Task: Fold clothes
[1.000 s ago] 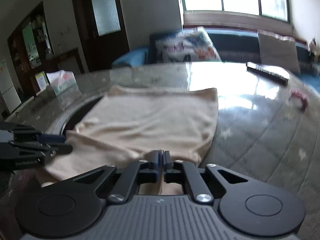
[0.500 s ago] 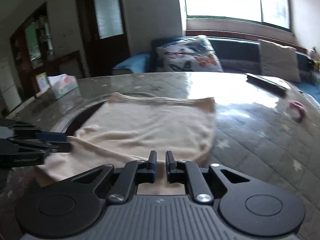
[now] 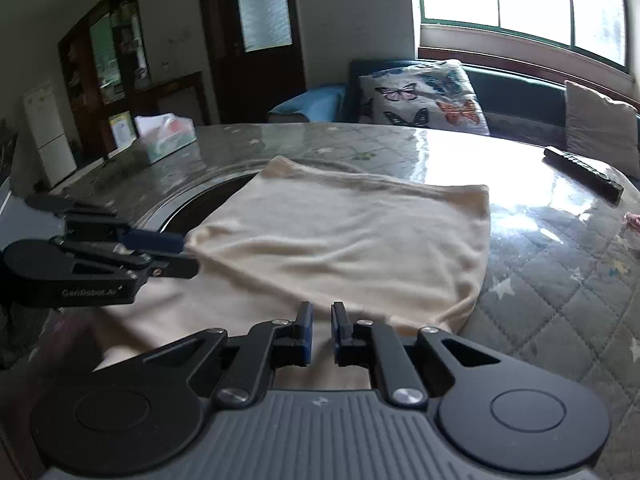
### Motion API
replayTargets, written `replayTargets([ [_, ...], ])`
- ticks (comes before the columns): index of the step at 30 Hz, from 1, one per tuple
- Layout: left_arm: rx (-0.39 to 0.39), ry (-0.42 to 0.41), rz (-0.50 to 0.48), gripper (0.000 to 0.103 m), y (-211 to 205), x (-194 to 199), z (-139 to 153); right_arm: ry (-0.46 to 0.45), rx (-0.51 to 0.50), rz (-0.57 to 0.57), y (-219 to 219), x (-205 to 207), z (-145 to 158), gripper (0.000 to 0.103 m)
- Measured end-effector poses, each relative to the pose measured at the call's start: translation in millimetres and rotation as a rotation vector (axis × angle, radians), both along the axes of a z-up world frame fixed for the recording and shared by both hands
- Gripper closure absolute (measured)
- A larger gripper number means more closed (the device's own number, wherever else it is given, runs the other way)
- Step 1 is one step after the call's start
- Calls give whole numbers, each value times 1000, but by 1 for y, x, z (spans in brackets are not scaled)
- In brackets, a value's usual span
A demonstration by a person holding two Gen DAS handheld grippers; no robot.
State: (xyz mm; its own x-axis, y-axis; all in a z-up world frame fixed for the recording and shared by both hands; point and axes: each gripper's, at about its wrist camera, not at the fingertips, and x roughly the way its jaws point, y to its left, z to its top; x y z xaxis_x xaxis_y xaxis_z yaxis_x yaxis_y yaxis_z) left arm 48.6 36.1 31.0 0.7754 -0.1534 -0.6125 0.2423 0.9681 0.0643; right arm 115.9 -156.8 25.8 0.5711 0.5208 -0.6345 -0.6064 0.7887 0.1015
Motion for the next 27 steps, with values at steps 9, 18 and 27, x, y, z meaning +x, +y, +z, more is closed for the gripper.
replayTargets([
  [9,33,9,-69,71,-13,-33,-12,24,-10,-17,-23,-28,-7,93],
  [18,31,11,-29,68,5,-54,-8,62,63,-66,-42,-29,-8,93],
  [27,191,-20,-153,51,4,-93,-6,27,32,-28,-40,-39,2,79],
])
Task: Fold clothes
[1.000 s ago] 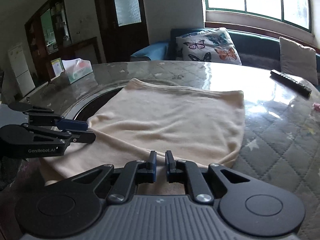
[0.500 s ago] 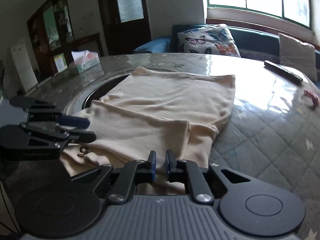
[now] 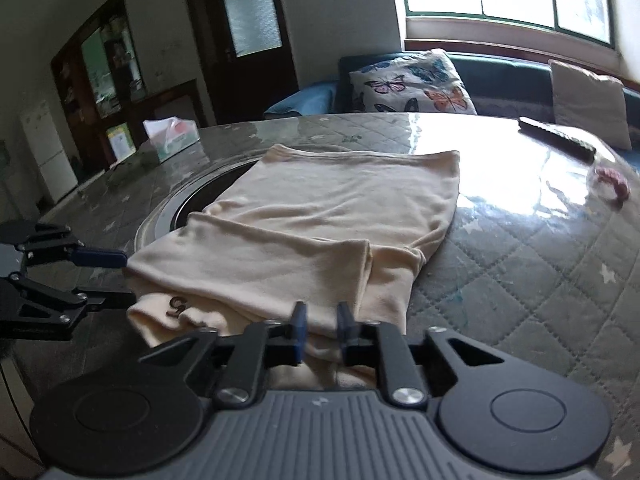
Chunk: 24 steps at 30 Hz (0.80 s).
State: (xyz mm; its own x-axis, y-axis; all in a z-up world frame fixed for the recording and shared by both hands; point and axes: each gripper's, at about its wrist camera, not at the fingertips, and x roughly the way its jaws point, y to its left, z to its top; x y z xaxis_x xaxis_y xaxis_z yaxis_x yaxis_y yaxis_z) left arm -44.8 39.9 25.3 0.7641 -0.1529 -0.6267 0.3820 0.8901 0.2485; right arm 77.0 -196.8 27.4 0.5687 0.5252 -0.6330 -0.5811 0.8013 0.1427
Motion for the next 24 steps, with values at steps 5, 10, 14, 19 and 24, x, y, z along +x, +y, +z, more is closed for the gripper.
replayTargets([
  [5,95,-32,-90,50,-17,-8,-11,-25,-48,37,2,-9,4,75],
  [10,129,-107,-112,50,-36,-2,-19,-55,-106,77,4,-20,5,67],
  [14,115,-104,-152,66,-41,4,-22,-84,-155,119,5,-31,6,56],
  [19,30,-96,-123,89,-34,15,-10,-149,-223,184,9,-45,6,48],
  [24,-58,-77,-82,93,-25,34,8,-226,-278,262,16,-53,3,41],
])
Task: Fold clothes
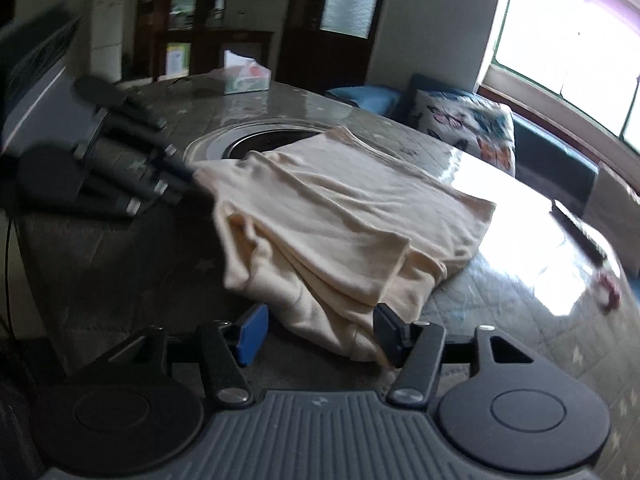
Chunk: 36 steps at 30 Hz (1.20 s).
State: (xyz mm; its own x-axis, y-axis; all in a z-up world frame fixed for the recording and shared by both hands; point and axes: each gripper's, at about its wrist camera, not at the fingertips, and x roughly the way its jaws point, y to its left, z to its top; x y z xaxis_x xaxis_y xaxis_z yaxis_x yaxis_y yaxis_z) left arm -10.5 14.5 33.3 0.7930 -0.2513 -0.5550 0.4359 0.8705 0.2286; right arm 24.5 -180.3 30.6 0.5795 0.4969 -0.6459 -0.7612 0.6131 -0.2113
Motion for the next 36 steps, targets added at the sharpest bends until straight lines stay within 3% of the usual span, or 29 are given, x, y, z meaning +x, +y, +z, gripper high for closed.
replayTargets([
  [7,-53,12,6,93,6,19,12,-69,-28,73,16,9,-5,46],
  [10,-50,25,-1,91,9,15,8,-45,-17,75,20,21,-7,56],
  [12,-44,31,-3,88,11,9,4,-14,-9,77,21,28,-8,74],
  [14,-19,26,4,82,11,2,-1,32,2,63,20,35,-9,86],
  [18,41,7,12,67,11,-11,-11,74,40,35,18,41,-4,89],
  [30,205,-67,-7,62,7,-15,-33,85,122,-8,17,53,18,92],
  [33,234,-75,-22,70,9,-13,-36,80,127,-17,17,55,19,93],
  [34,241,-78,-25,82,9,-13,-36,79,128,-22,17,56,19,93],
  [36,234,-65,-36,94,11,-12,-34,76,129,-28,17,54,18,94],
])
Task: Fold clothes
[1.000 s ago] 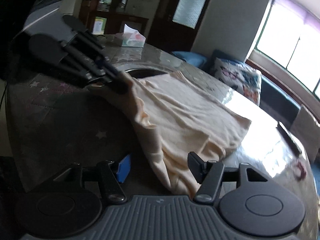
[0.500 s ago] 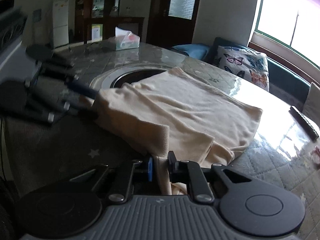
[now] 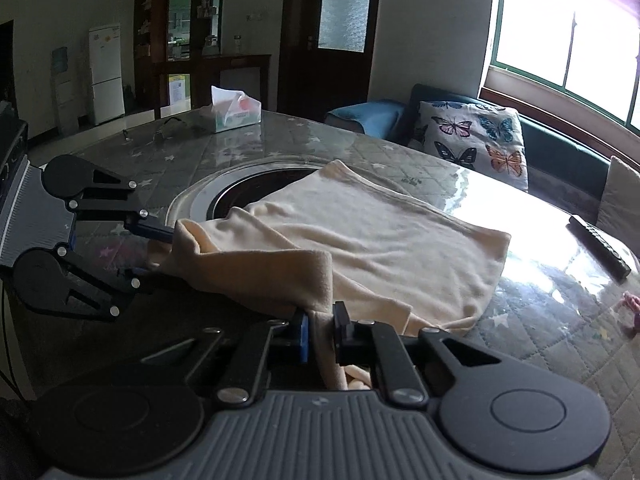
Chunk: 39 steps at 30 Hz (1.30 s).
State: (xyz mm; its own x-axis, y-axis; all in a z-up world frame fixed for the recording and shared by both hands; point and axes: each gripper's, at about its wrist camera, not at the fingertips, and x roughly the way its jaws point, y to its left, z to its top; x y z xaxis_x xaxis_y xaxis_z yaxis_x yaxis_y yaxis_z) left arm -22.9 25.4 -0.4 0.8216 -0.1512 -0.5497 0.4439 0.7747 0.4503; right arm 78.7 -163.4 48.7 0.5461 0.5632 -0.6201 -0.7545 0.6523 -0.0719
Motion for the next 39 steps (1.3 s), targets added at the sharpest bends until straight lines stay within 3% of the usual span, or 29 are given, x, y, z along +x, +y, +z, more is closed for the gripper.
replayTargets([
  [10,-53,-39,-15,98,3,-32,35,-56,48,-6,-12,-27,19,95],
  [18,-121,-79,-50,98,6,-95,87,-91,99,37,-37,-89,60,95],
  [22,-135,-81,-59,98,4,-101,97,-115,103,59,-43,-114,79,95],
  [30,-150,-68,-10,98,6,-44,90,-102,81,33,-33,-79,82,95],
  [36,-181,19,48,98,14,30,72,-38,51,-4,-18,-13,68,95],
  [39,-177,77,74,98,16,67,54,34,45,-42,-9,29,46,95],
])
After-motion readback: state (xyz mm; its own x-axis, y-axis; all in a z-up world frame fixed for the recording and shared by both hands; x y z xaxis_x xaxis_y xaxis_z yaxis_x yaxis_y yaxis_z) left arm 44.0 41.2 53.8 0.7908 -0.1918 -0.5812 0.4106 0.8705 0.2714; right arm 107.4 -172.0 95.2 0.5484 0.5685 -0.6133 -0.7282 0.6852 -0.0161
